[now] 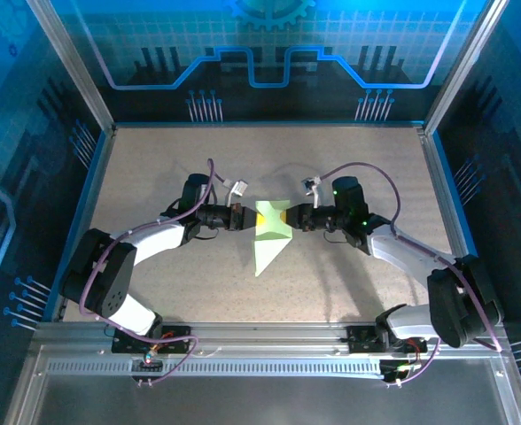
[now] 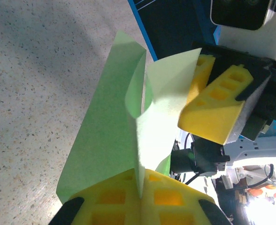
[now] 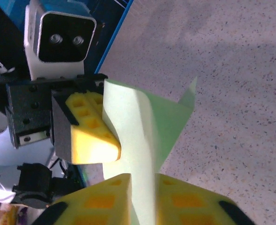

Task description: Fold a paper plane with a square sheet of paper (fold left side to right side)

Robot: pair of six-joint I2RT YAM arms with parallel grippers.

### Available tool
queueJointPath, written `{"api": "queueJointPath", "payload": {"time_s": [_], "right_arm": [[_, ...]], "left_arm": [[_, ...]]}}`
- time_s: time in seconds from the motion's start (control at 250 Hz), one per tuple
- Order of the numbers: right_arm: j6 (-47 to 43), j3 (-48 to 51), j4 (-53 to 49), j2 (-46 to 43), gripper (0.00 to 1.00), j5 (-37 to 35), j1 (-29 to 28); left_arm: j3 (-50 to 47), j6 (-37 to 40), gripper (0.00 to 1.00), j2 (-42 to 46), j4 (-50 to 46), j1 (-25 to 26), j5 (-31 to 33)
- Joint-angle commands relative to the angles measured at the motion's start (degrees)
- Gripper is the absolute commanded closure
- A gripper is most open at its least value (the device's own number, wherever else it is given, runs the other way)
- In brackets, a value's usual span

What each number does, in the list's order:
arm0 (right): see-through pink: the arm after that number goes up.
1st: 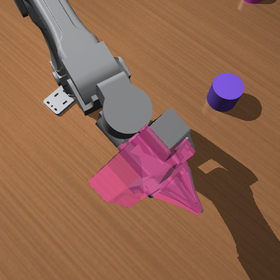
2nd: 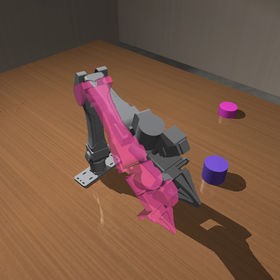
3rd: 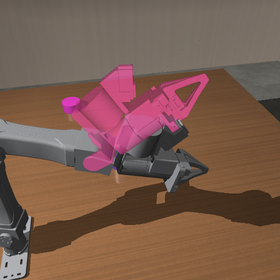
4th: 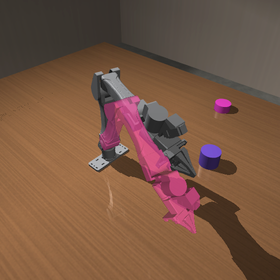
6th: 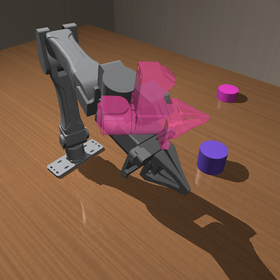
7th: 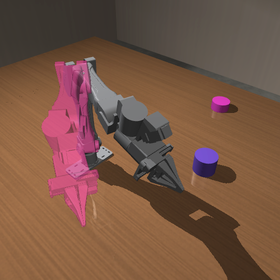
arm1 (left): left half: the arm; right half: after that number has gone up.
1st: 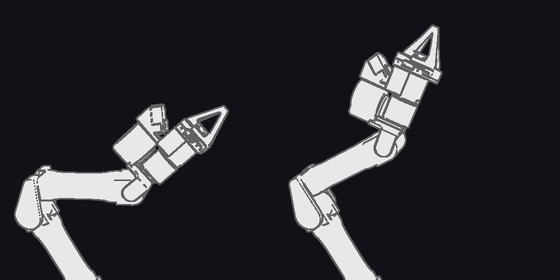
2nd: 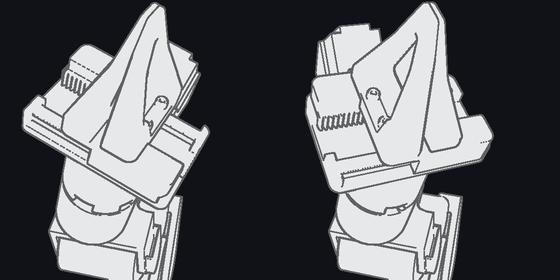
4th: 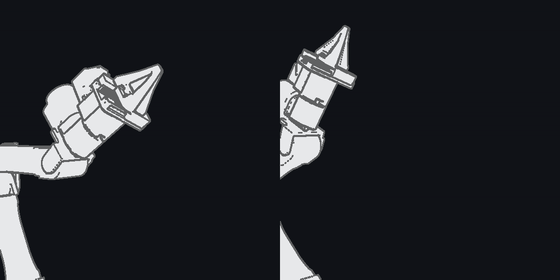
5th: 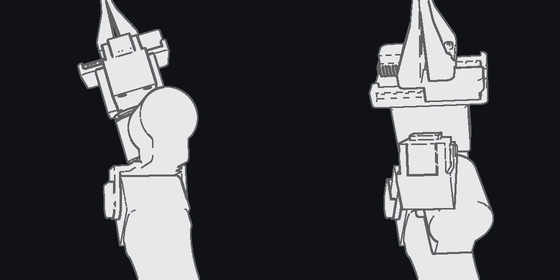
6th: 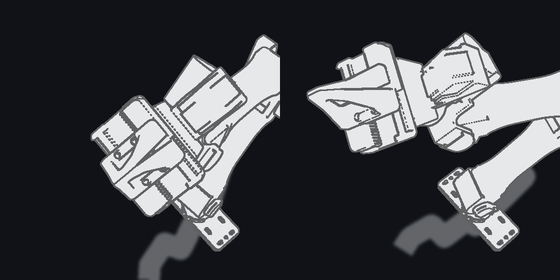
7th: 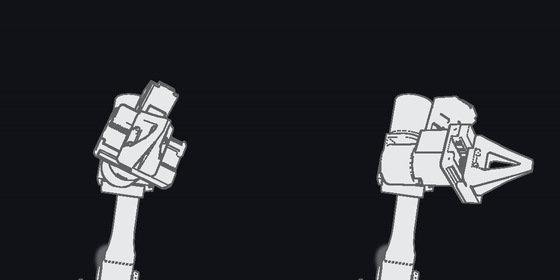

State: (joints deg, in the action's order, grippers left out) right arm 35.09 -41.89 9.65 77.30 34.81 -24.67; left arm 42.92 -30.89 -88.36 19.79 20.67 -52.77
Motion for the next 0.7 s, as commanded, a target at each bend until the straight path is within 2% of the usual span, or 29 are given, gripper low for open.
{"api": "queueJointPath", "payload": {"time_s": [0.0,0.072,0.108,0.2,0.296,0.428,0.579,0.695], "right_arm": [[-0.9,-2.5,-2.2,1.9,0.91,-0.6,0.8],[-0.7,-2.6,-2.3,3.2,0.99,-1.0,0.8],[-0.6,-2.6,-2.1,3.8,1.0,-1.4,0.8],[-0.4,-2.5,-1.5,6.5,1.0,-2.0,0.8],[-0.3,-2.9,-1.3,10.6,1.0,-2.8,0.8],[1.1,-3.2,-1.8,14.1,1.0,-5.6,0.8],[3.9,-4.1,-4.1,14.6,1.0,-8.4,0.8],[6.4,-5.8,-9.4,14.5,1.0,-11.4,0.6]], "left_arm": [[0.2,2.5,0.89,-0.7,-1.2,-0.1,0.5],[0.1,3.6,0.74,-0.7,-2.7,-0.2,2.2],[0.0,4.9,0.64,-0.5,-4.1,-0.2,3.9],[-0.8,8.6,0.52,-0.5,-7.3,-0.4,10.8],[-2.3,8.4,0.42,-1.1,-6.8,-1.8,16.4],[-2.3,9.3,0.4,1.0,-10.2,-3.2,21.1],[-1.6,13.7,0.43,9.8,-19.3,-2.8,26.1],[-0.8,18.9,0.42,17.3,-27.4,2.6,34.0]]}}
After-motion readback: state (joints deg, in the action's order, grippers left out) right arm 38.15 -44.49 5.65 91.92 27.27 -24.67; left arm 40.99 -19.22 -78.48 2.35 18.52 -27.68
